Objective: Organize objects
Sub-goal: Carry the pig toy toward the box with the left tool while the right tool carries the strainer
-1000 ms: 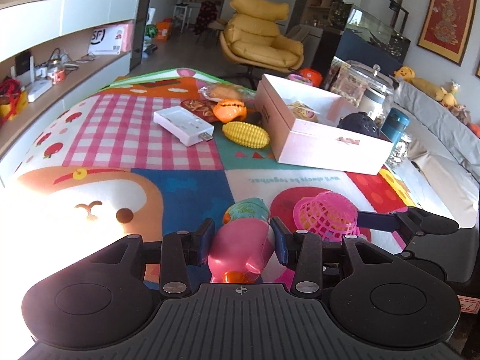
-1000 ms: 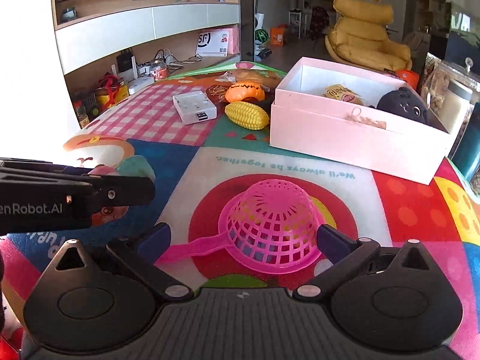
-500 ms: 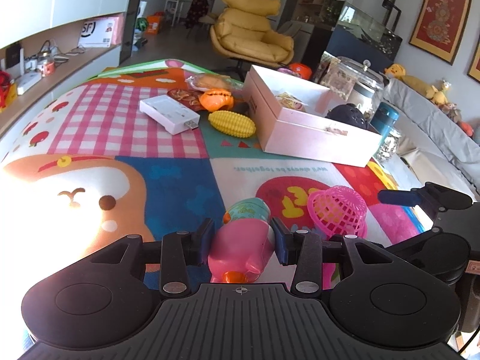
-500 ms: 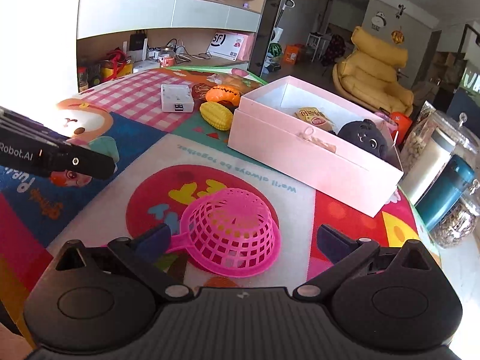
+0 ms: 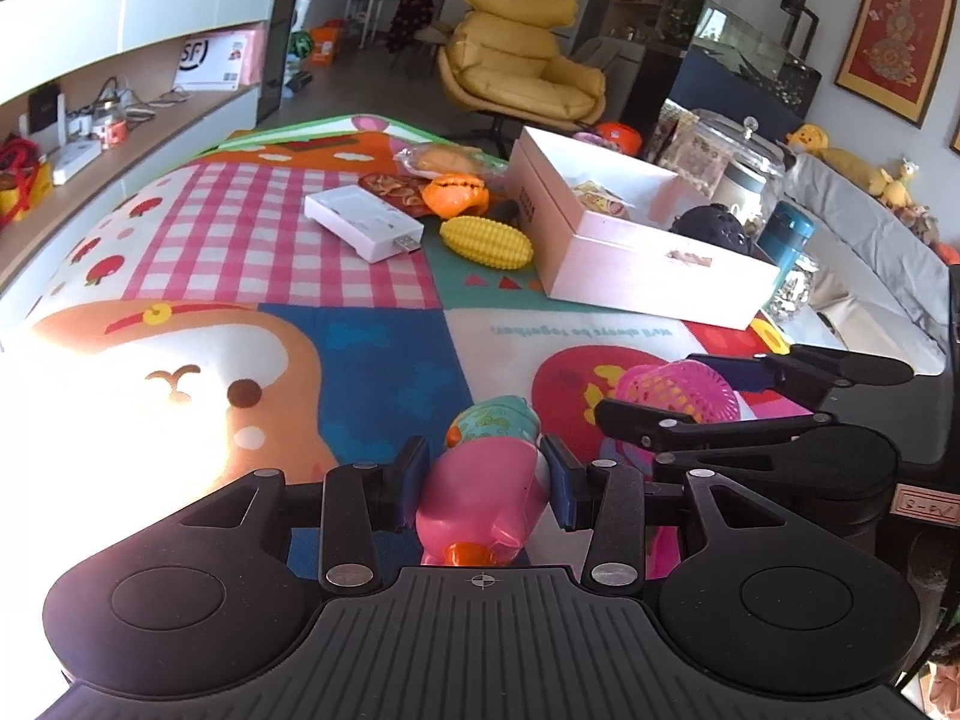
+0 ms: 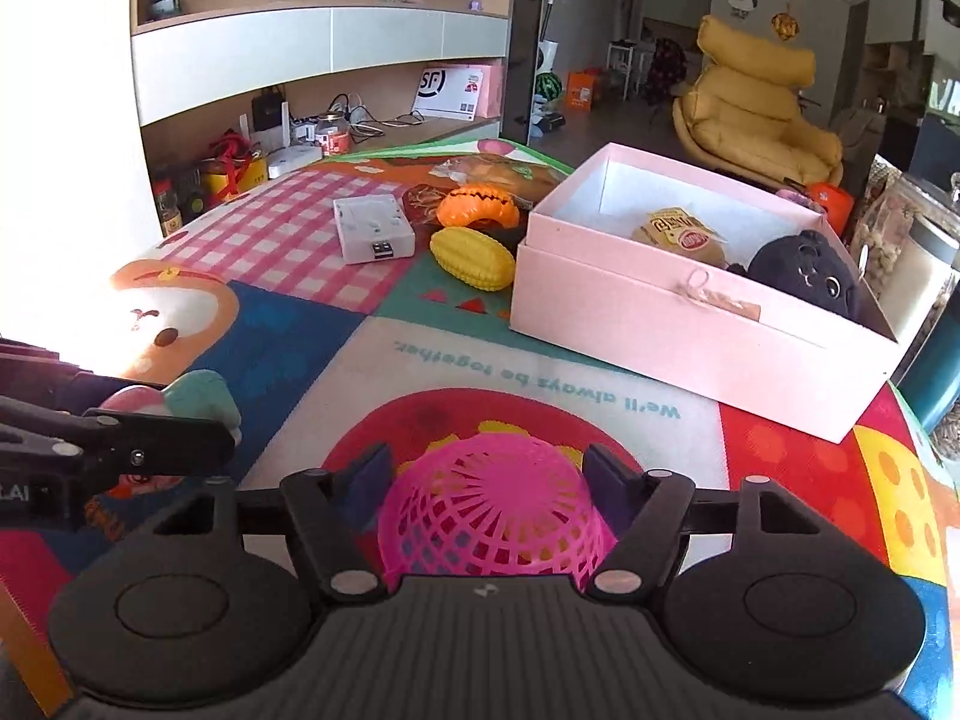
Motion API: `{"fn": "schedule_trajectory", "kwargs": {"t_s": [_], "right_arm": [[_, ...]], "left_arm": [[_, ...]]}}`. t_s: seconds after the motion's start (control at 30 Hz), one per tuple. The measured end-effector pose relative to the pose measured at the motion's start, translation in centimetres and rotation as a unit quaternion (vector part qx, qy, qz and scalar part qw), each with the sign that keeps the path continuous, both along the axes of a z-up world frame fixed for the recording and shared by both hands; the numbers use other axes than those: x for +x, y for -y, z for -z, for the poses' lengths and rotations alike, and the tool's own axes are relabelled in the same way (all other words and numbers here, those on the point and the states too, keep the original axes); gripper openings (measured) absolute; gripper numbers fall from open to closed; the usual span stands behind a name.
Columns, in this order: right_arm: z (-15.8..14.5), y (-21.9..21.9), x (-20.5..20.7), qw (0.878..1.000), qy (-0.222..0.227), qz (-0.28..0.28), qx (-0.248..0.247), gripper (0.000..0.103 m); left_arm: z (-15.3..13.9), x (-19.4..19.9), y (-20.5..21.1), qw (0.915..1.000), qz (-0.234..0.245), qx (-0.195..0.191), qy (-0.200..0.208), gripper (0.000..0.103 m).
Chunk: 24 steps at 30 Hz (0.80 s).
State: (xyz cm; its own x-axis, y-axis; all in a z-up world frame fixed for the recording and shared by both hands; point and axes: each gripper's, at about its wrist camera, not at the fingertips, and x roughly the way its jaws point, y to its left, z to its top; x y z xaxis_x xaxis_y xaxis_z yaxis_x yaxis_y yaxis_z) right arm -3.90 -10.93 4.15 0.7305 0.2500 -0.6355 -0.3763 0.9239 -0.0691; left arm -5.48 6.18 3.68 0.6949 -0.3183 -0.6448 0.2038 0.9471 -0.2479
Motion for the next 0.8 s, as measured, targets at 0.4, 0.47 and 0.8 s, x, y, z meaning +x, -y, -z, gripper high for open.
{"fn": "schedule_trajectory", "kwargs": {"t_s": [0.4,0.47,0.8], "right_arm": [[-3.0,4.1,-4.4,0.999,0.048,-0.001,-0.012,0.07],[-3.1,4.9,-4.5,0.999,0.048,0.008,-0.005,0.07],[-3.9,7.0,-5.8,0.997,0.073,0.026,0.025,0.07]], "left_arm": [[-1.2,-1.4,4.2,0.9989,0.042,0.019,0.009,0.045],[-1.4,-1.5,4.7,0.9987,0.044,0.024,0.011,0.045],[-6.0,1.8,7.3,0.9943,0.054,0.037,0.084,0.045]]}}
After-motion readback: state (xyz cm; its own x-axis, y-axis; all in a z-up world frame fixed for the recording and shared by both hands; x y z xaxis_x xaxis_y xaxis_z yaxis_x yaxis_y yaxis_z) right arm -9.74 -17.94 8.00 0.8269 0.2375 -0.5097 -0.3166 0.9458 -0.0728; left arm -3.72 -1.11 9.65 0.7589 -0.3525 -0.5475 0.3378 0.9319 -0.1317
